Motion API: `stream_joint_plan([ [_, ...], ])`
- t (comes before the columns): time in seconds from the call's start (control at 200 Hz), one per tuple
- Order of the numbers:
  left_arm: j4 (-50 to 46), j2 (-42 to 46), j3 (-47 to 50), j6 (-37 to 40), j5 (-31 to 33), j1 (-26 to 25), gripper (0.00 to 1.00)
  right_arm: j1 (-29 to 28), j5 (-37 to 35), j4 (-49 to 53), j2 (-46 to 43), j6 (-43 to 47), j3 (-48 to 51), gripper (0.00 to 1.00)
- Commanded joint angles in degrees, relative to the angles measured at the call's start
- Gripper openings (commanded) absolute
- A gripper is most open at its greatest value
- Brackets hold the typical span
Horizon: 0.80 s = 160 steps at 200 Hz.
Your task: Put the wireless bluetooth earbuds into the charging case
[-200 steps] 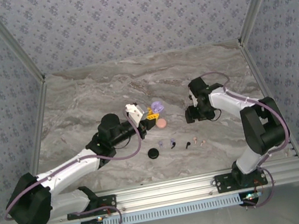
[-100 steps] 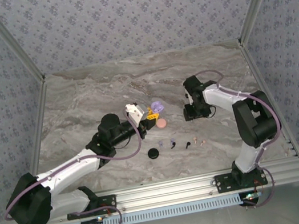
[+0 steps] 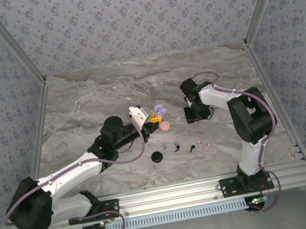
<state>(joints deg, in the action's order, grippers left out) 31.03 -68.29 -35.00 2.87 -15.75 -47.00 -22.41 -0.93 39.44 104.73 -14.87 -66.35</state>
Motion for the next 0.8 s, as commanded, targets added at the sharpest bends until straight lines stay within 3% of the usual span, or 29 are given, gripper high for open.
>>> stream_joint_plan([
  [0.0,0.24,1.8,-0.48,1.14,0.47,-0.24,0.0,-0.43,-0.84,2.2,1.51,-1.09,-1.09,0.38],
  [0.495,-0.09,2.35,-0.16,1.05,0.55,-0.28,0.0,-0.79,-2.27,0.12,1.17,-1.42,-0.48,0.26],
  [0.795,1.64,1.27,-0.04,0.21,0.22,-0.2,0.0,-2.07,-5.14,-1.3,-12.34,-2.16,2.68,0.22],
])
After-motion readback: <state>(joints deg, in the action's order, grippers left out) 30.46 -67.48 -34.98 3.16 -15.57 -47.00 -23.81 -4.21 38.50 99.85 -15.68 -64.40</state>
